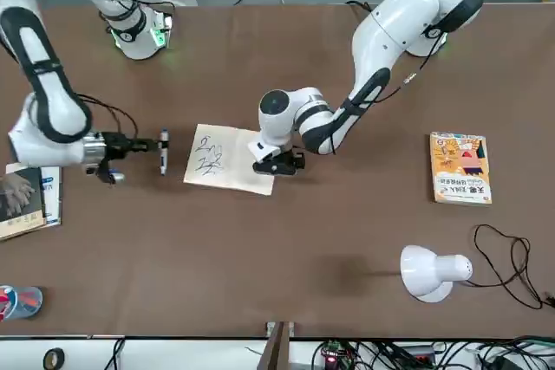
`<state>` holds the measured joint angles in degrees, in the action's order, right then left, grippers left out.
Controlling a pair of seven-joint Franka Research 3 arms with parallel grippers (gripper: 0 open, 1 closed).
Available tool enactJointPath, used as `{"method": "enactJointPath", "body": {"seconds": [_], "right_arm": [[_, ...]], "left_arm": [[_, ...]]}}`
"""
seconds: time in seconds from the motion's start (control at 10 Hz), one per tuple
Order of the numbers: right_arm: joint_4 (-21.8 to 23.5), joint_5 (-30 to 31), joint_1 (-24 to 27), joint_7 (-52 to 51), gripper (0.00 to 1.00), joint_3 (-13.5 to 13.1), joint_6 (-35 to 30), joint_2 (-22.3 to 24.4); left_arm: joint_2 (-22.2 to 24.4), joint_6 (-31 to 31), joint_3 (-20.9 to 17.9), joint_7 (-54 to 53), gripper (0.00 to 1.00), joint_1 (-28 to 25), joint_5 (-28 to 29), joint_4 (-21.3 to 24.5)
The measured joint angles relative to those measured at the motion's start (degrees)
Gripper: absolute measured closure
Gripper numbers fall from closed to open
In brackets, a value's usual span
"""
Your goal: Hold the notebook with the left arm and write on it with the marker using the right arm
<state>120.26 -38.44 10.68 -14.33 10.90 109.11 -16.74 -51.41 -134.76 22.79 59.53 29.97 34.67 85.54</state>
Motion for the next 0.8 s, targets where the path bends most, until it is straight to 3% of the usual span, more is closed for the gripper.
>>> {"method": "enactJointPath", "body": {"seconds": [0.4,0.8], "right_arm": [[-2.3,12.2,6.0,-11.7,0.82,-0.2,0.8,0.6],[-2.7,20.6,7.1,-15.6,0.82,-0.6,8.1,0.2]], "left_arm": [[0.0,0.0,0.0,0.0,0.0,0.0,0.0,-0.2],[0.0,0.0,0.0,0.0,0.0,-0.1,0.0,-1.4]]}}
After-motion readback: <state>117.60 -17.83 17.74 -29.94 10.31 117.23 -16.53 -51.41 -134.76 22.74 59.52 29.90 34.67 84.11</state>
